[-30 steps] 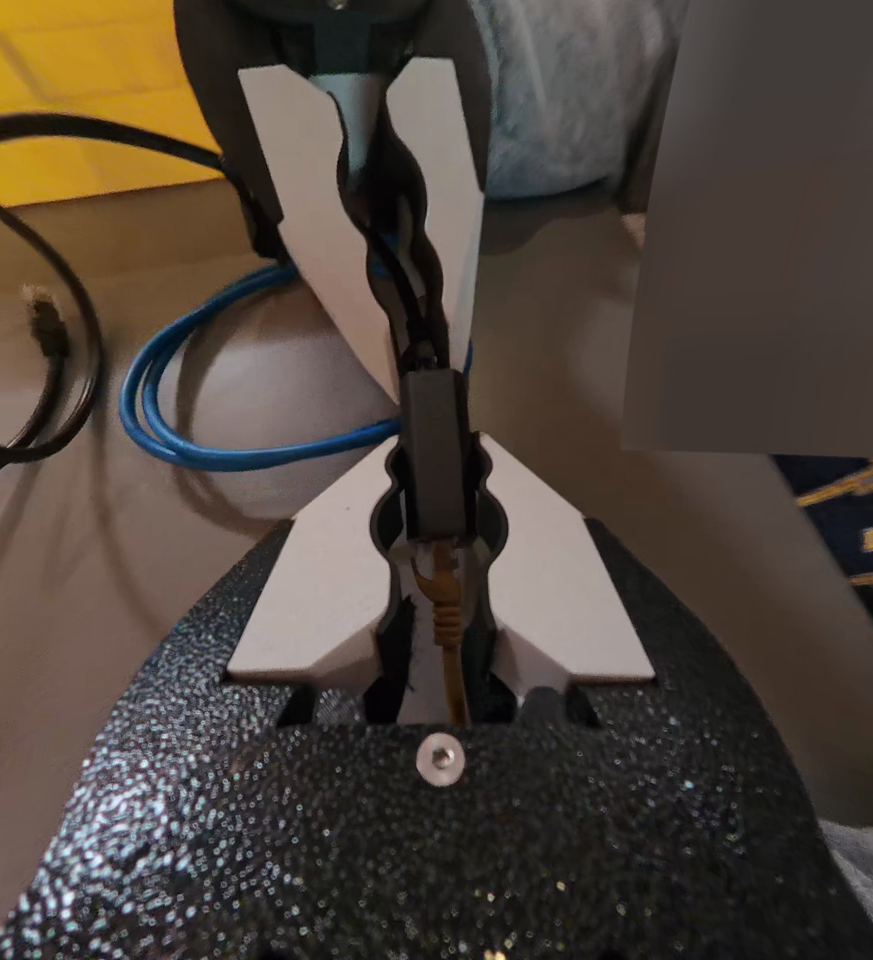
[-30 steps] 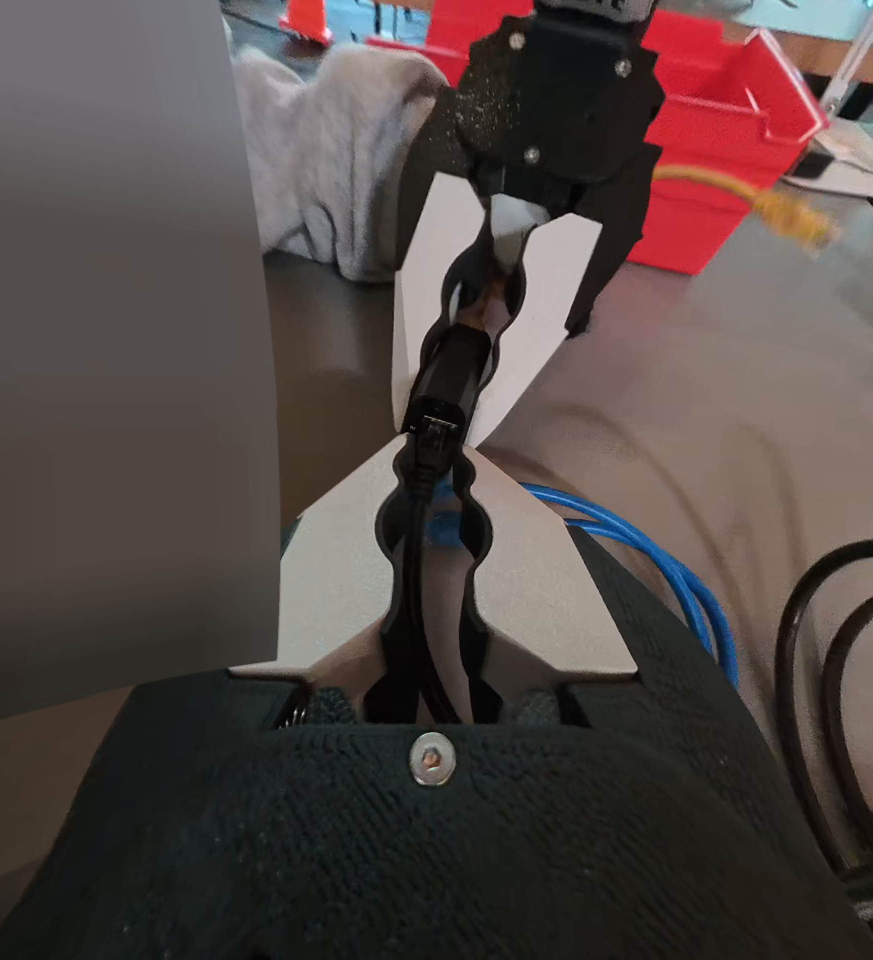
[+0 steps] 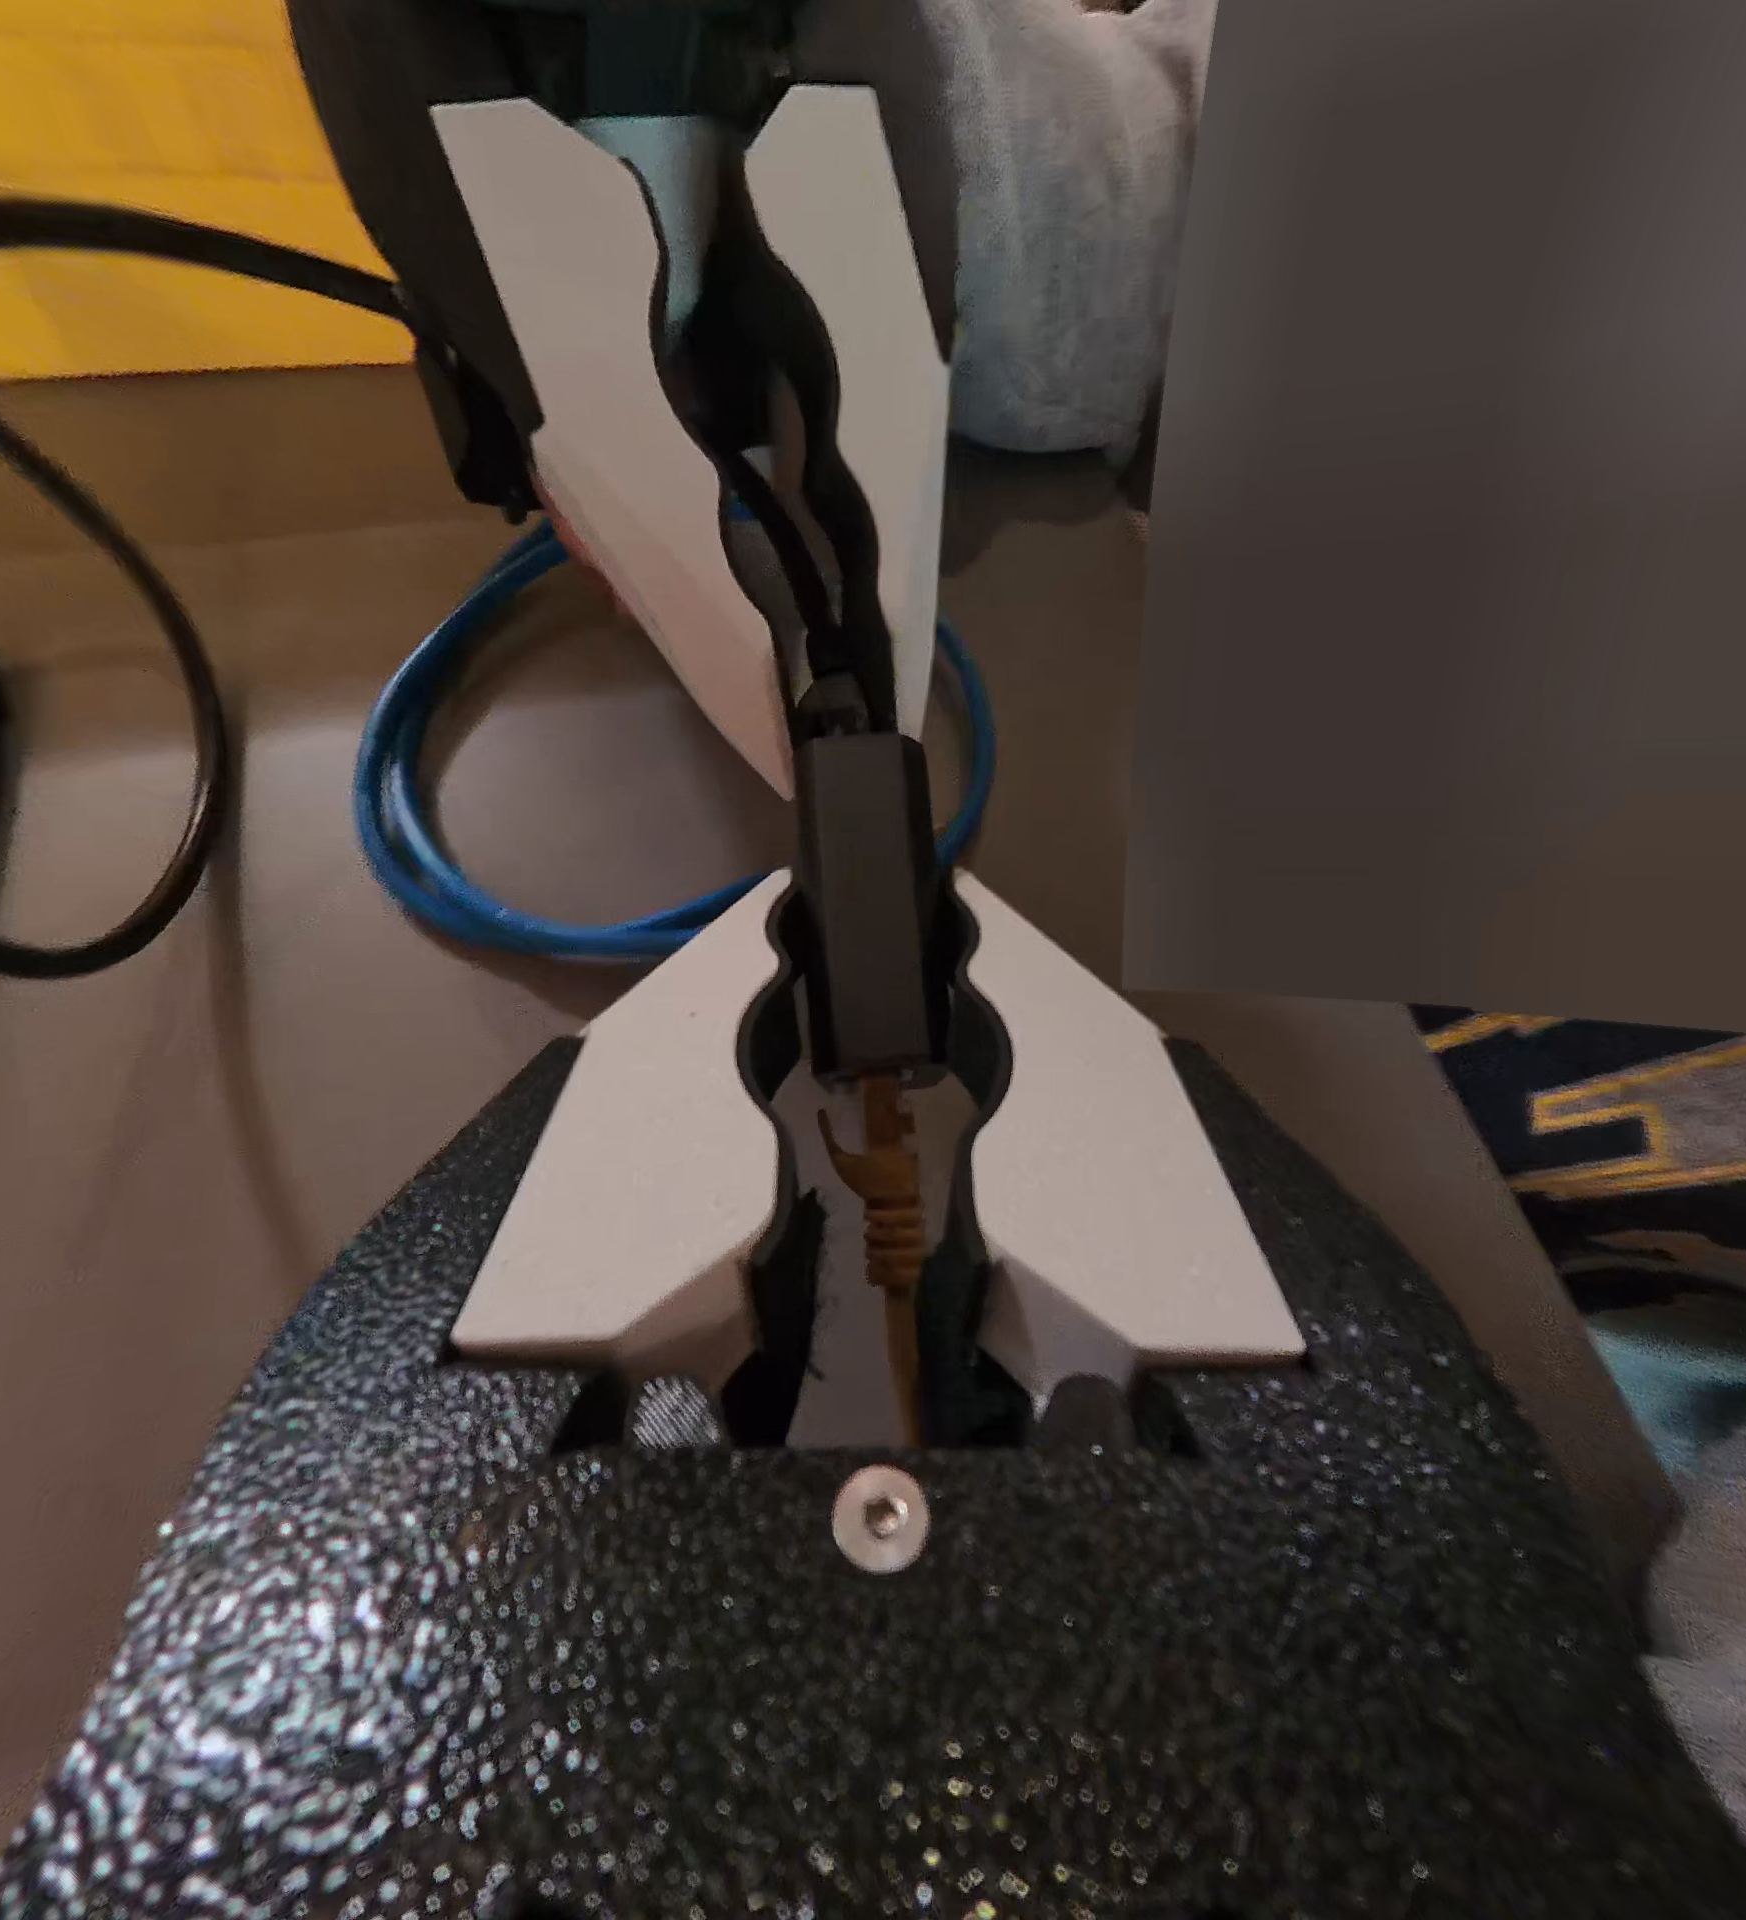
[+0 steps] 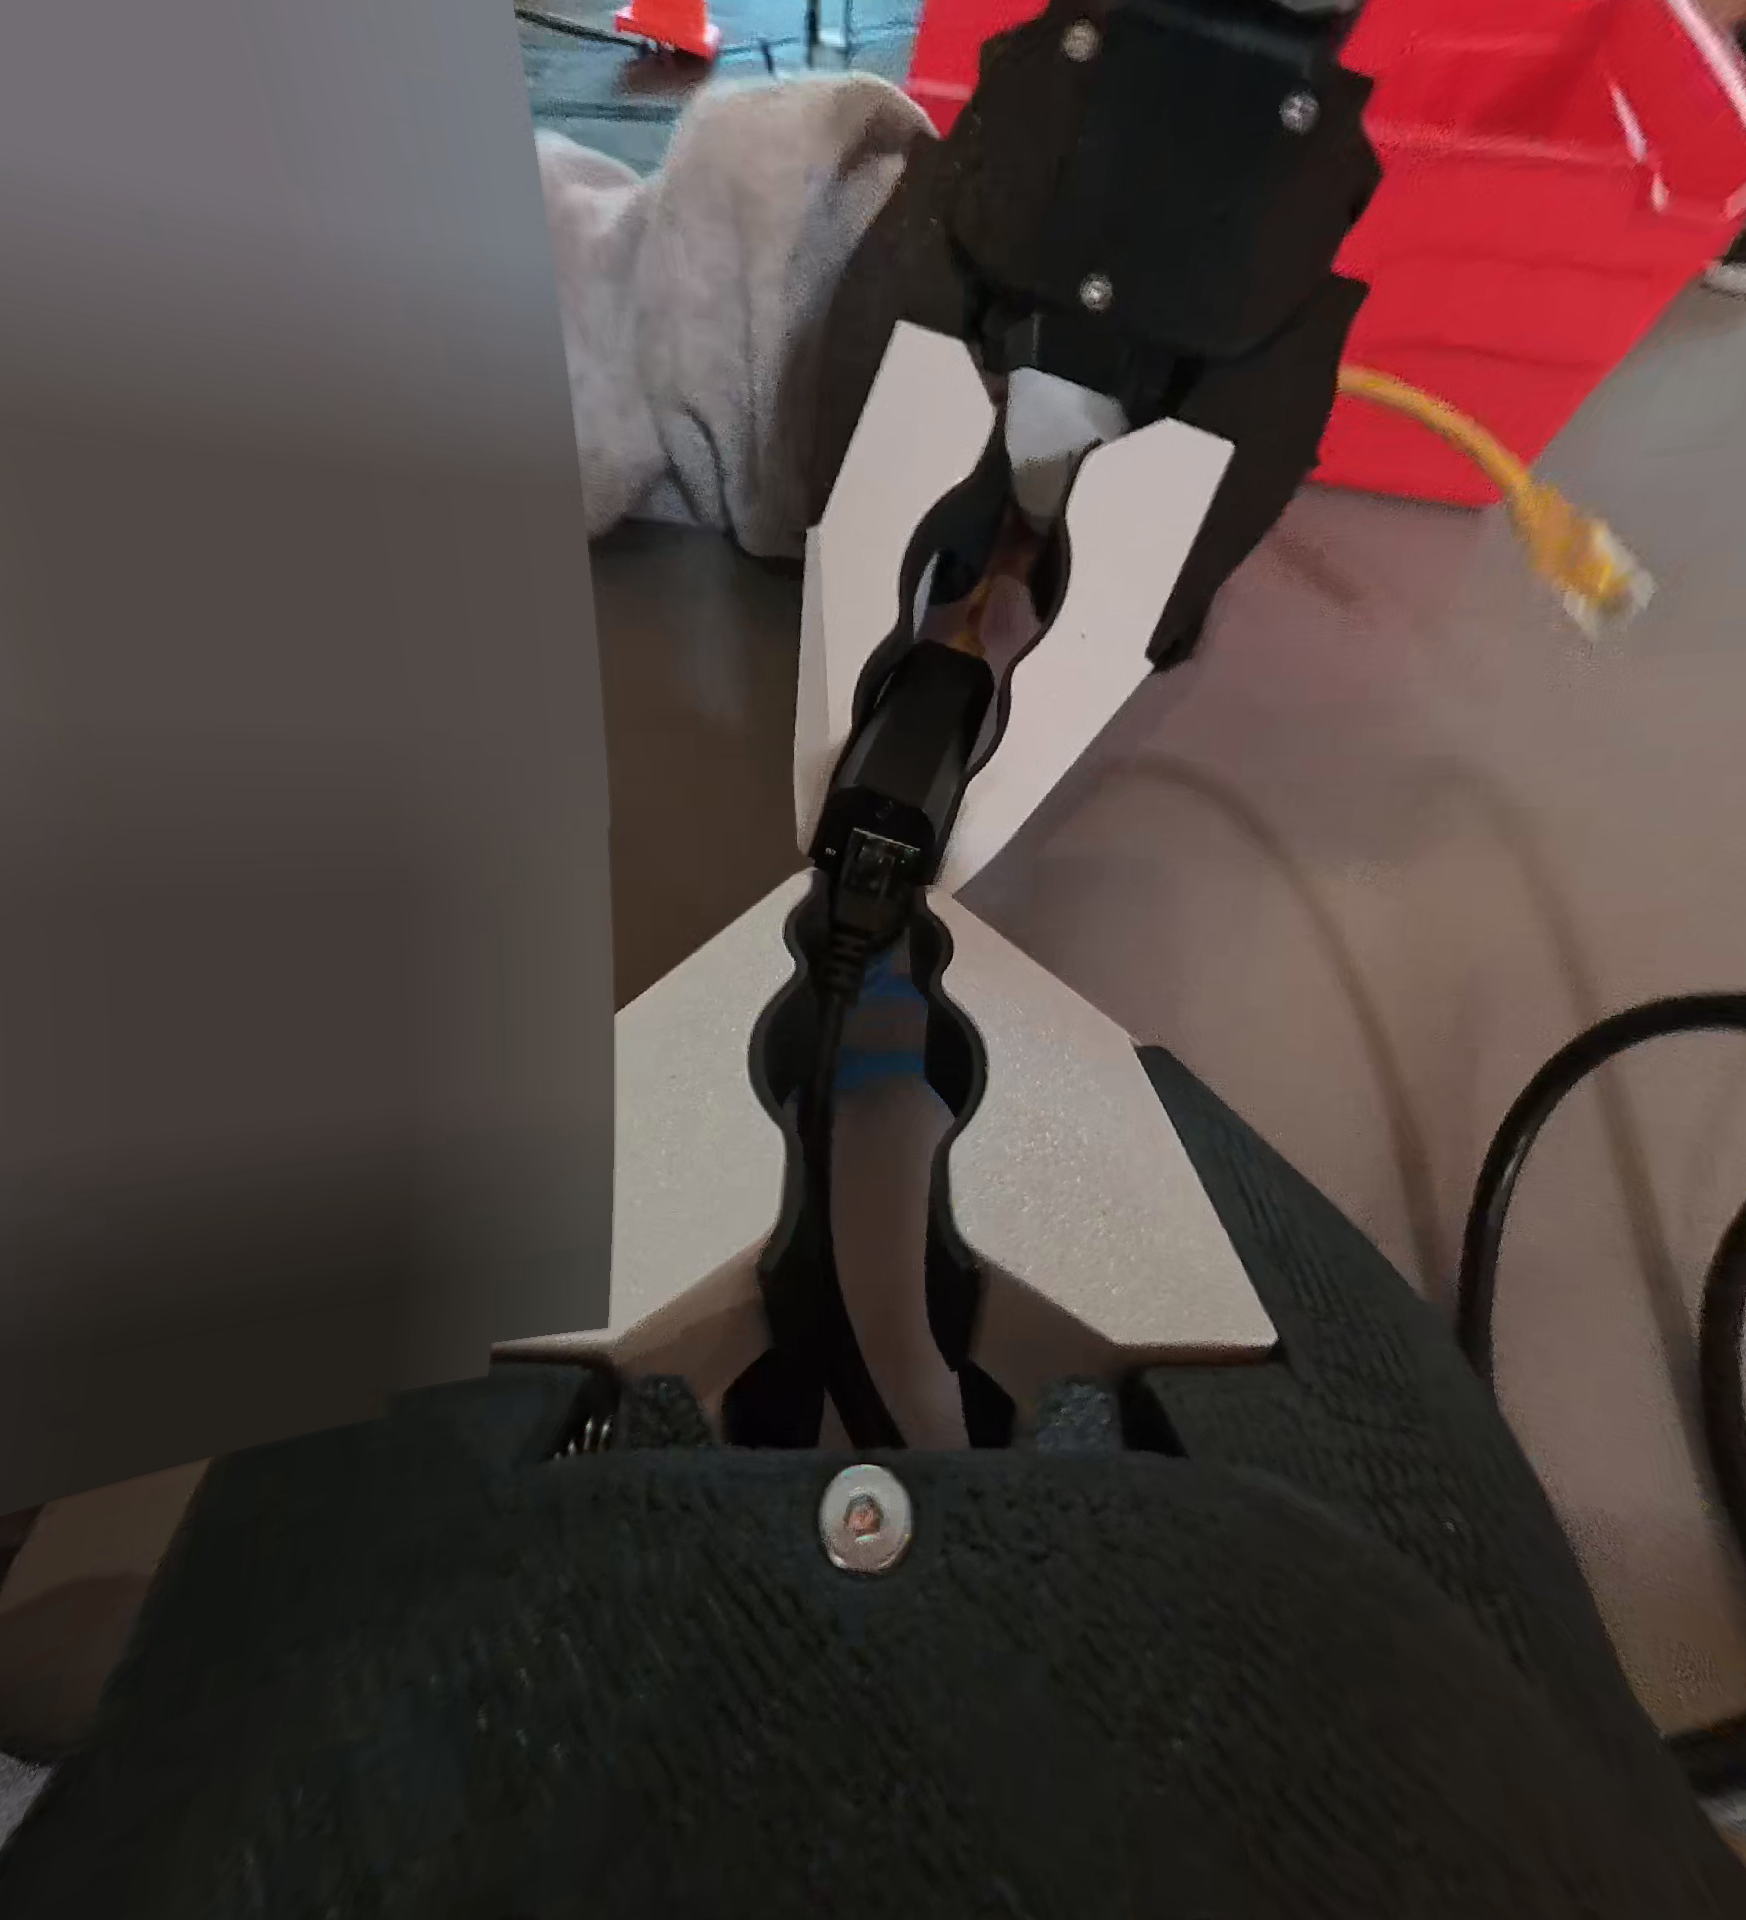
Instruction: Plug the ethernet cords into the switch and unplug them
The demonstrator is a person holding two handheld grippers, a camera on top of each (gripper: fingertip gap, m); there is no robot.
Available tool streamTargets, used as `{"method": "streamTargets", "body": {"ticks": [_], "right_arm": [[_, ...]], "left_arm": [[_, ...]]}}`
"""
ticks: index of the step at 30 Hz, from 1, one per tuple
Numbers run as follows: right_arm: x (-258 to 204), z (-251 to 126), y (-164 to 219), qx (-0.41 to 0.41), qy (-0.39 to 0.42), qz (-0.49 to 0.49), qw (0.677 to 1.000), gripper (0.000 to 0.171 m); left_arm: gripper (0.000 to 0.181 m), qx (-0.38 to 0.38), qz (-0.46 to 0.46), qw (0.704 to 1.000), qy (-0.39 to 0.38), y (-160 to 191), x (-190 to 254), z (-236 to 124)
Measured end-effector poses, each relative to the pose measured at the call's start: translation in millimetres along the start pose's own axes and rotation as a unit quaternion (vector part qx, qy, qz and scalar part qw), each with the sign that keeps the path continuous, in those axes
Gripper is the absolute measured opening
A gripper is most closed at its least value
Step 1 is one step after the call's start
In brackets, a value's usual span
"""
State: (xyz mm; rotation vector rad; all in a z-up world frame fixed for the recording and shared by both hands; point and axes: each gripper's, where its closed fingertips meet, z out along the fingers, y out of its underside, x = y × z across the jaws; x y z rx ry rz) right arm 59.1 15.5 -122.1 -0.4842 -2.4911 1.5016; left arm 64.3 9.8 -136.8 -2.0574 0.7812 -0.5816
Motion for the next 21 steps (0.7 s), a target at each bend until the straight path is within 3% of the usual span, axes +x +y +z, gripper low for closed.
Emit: {"method": "streamTargets", "body": {"ticks": [1, 7, 12, 21], "right_arm": [[4, 3, 5, -0.008, 0.002, 0.016, 1.000, 0.015], [23, 5, 14, -0.016, 0.045, 0.050, 0.998, 0.029], [24, 2, 15, -0.018, 0.047, 0.059, 0.997, 0.017], [27, 2, 12, -0.008, 0.069, 0.044, 0.997, 0.014]], "left_arm": [[0.023, 0.000, -0.010, 1.000, -0.002, 5, -5, 2], [0.022, 0.002, -0.011, 1.000, -0.021, 16, -20, 5], [0.022, 0.000, 0.003, 0.999, -0.046, 18, -27, 2], [0.022, 0.002, 0.016, 0.998, -0.064, 16, -31, -2]]}}
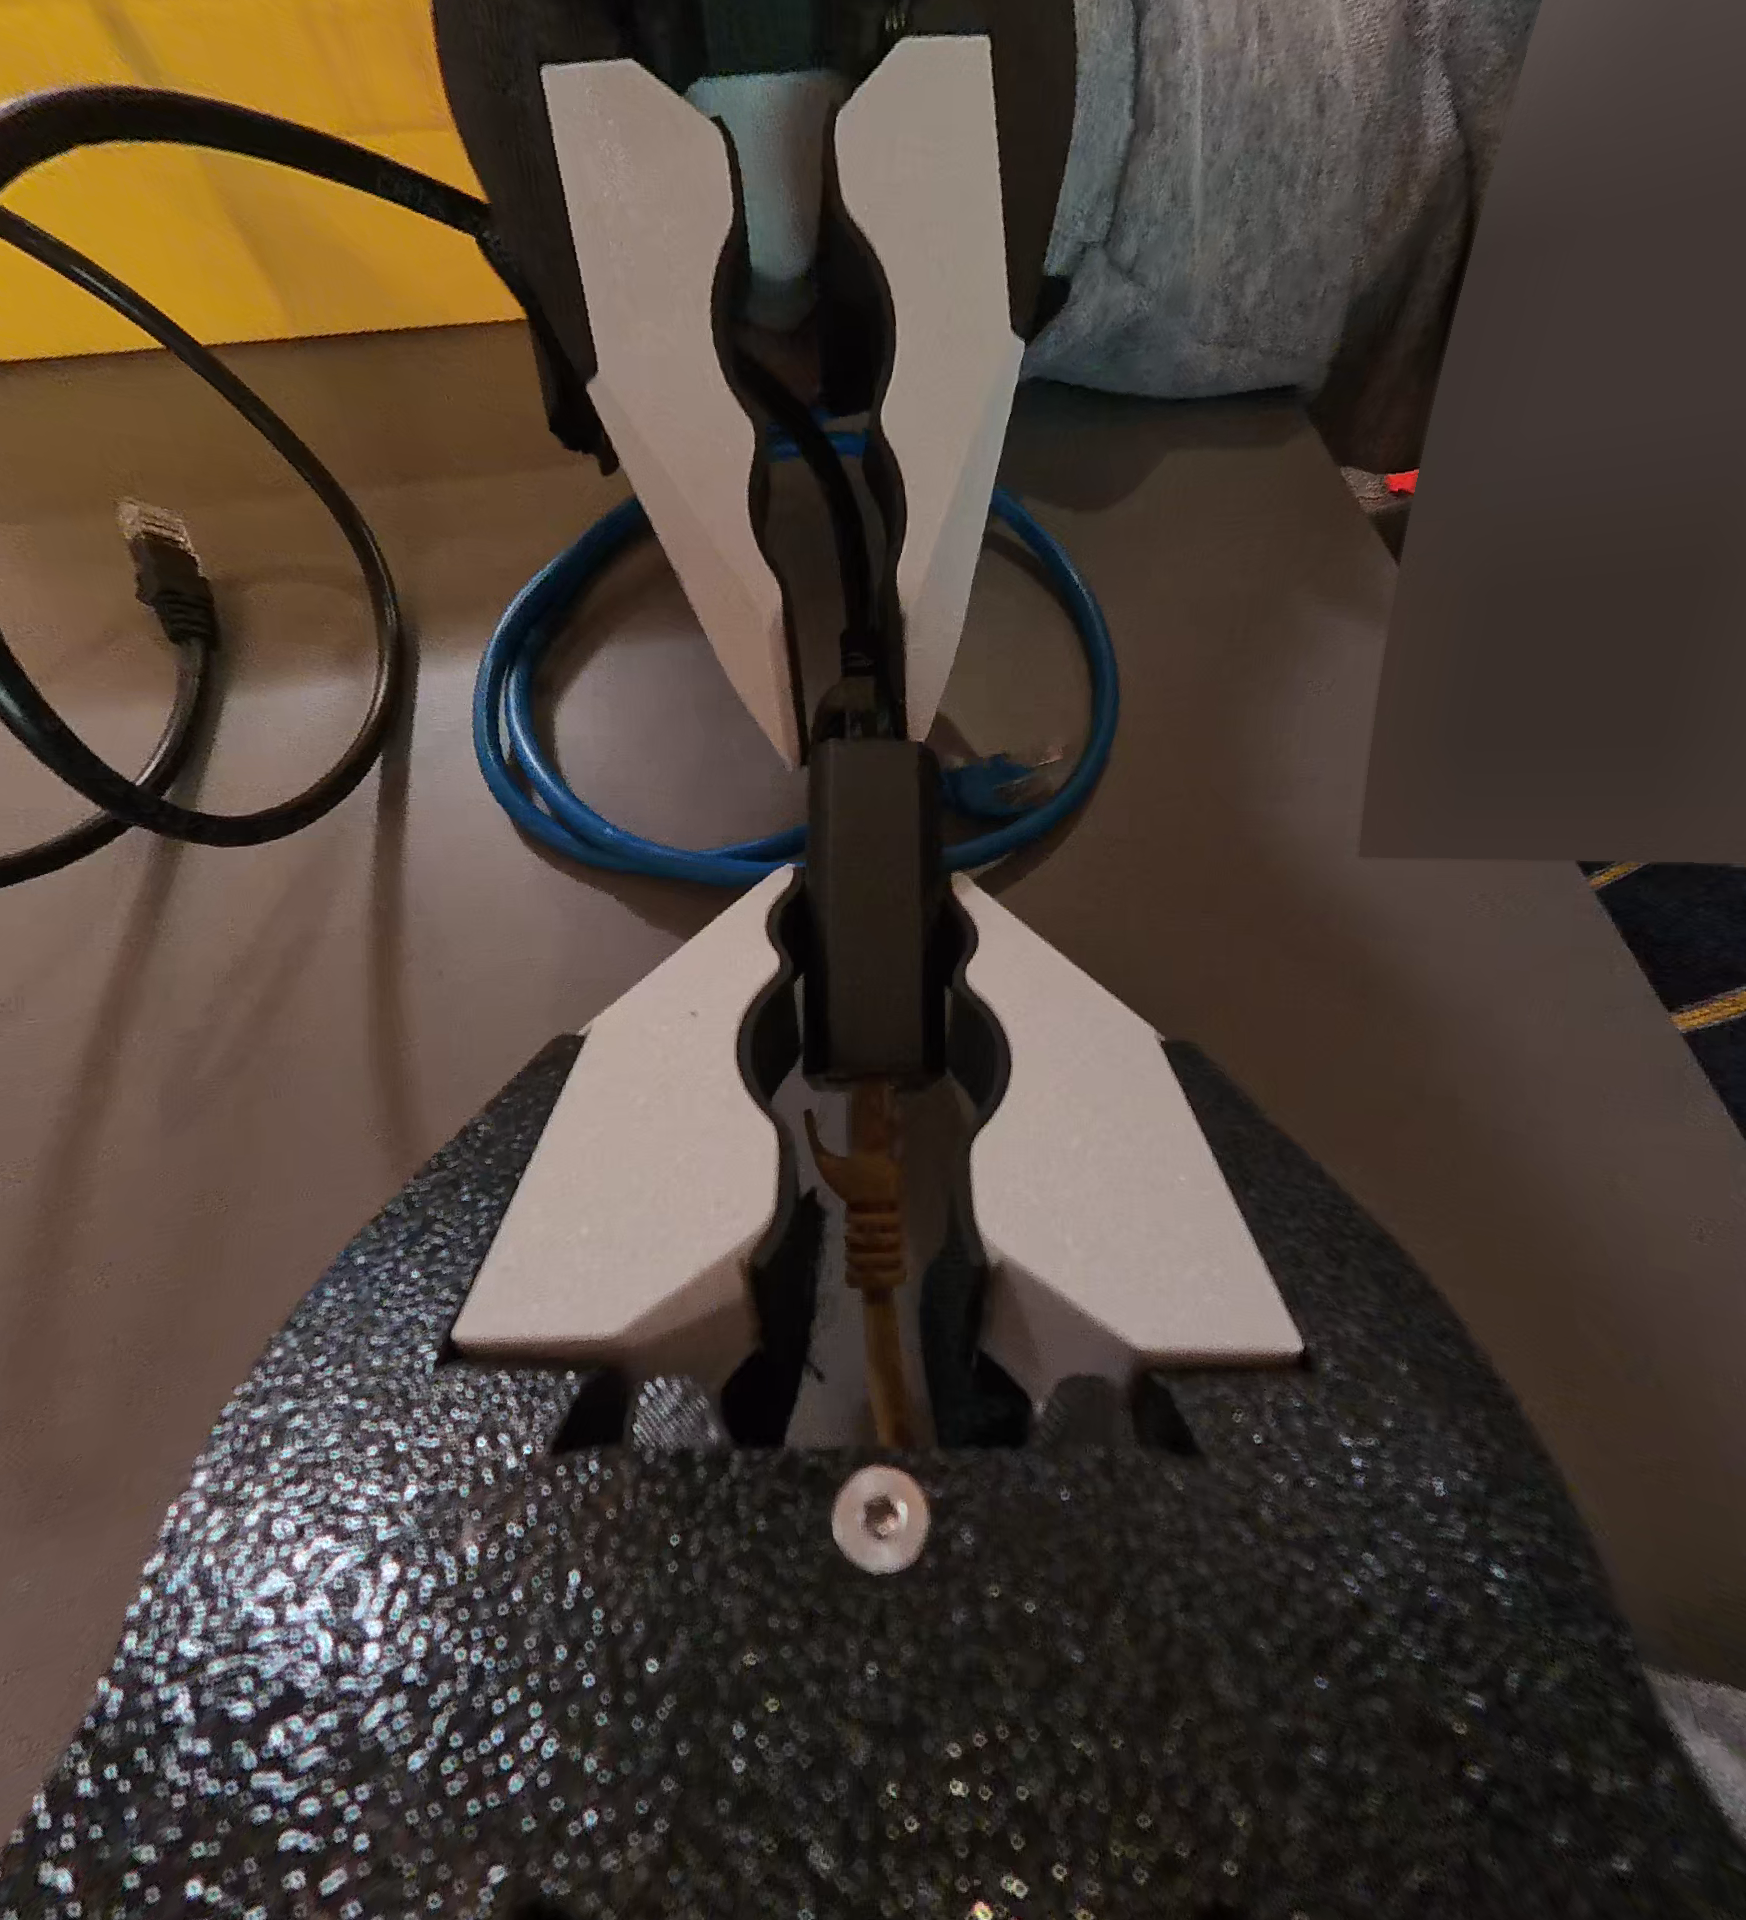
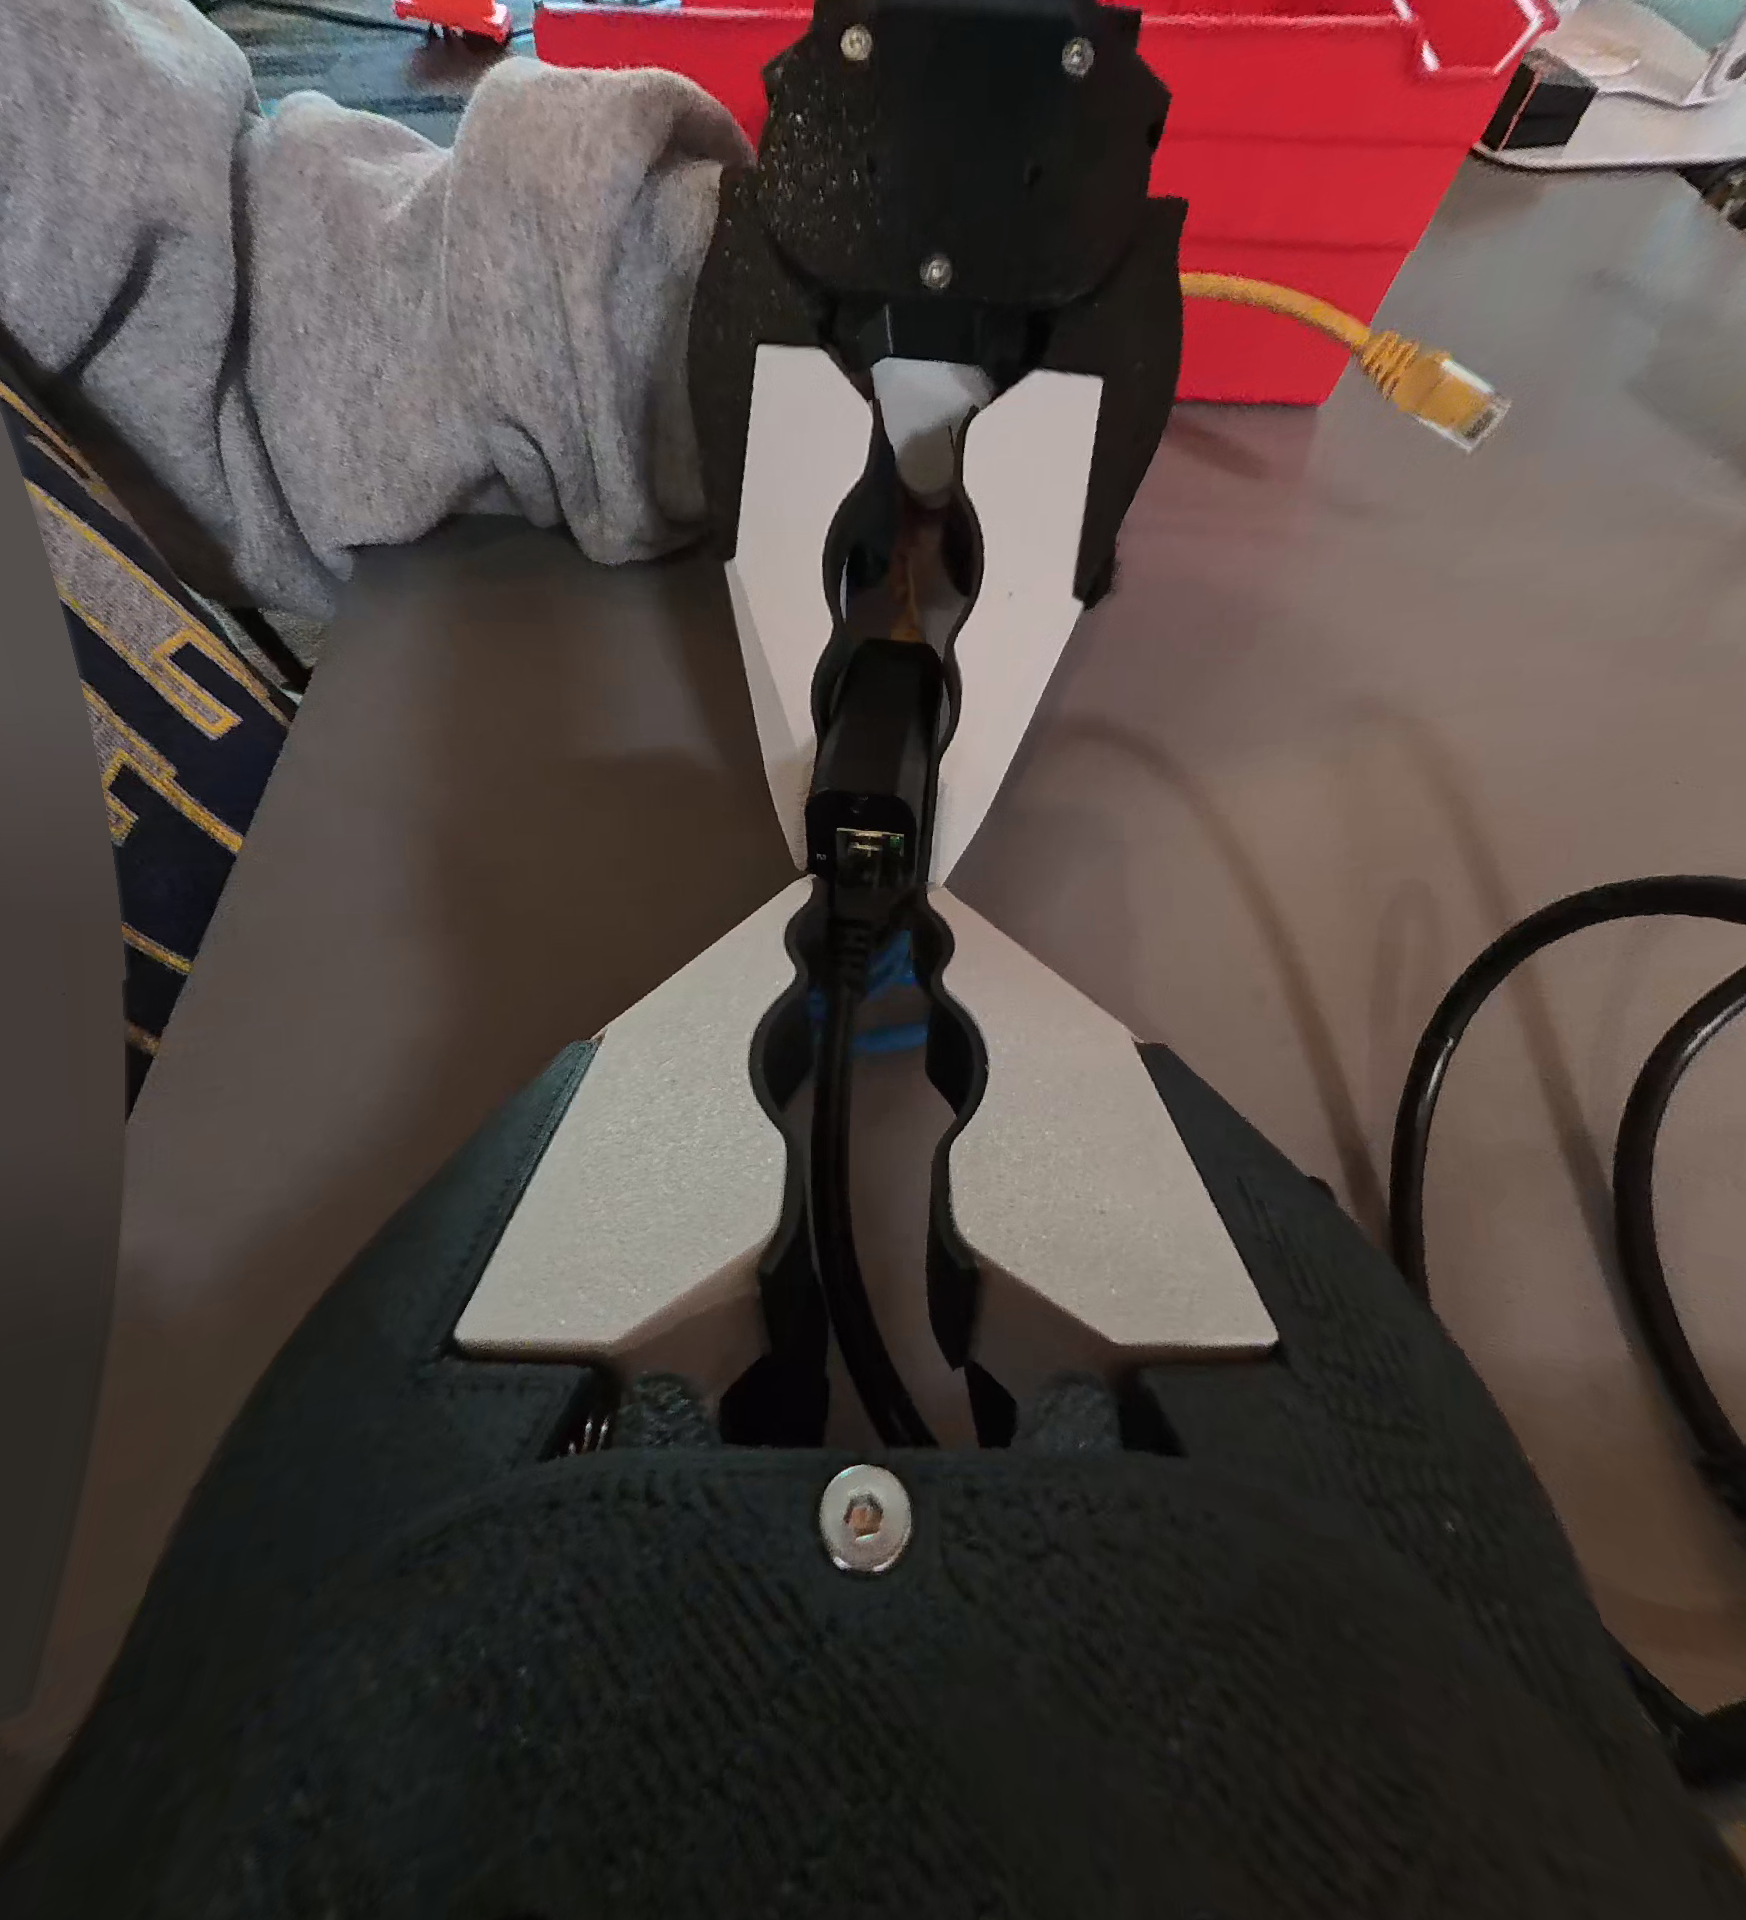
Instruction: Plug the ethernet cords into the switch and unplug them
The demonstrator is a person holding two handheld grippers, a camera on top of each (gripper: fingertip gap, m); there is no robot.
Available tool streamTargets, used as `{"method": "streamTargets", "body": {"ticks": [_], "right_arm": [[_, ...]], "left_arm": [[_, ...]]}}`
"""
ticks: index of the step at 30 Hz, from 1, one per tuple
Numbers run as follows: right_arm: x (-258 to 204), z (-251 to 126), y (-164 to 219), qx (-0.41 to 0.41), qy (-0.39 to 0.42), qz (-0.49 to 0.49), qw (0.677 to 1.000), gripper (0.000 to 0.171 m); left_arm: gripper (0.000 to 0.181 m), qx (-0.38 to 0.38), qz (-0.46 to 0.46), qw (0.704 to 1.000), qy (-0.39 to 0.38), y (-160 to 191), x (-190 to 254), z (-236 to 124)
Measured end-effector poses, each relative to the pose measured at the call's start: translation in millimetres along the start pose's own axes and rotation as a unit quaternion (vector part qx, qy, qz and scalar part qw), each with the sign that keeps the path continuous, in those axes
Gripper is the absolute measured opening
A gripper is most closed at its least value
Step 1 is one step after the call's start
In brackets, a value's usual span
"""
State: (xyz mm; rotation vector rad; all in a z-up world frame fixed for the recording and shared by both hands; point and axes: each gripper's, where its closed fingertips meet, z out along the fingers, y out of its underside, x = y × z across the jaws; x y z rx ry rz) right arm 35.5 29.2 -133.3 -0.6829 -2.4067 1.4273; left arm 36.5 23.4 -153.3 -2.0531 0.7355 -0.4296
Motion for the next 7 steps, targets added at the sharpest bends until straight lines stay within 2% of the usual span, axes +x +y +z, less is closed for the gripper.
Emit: {"method": "streamTargets", "body": {"ticks": [3, 7], "right_arm": [[-10, -2, -7, 0.015, -0.016, -0.024, 0.999, 0.013], [-38, -9, -18, 0.049, -0.103, -0.024, 0.993, 0.012]], "left_arm": [[0.022, 0.013, -0.003, 1.000, 0.020, -5, 6, -4], [0.022, 0.026, -0.006, 0.995, 0.099, -19, 35, -7]]}}
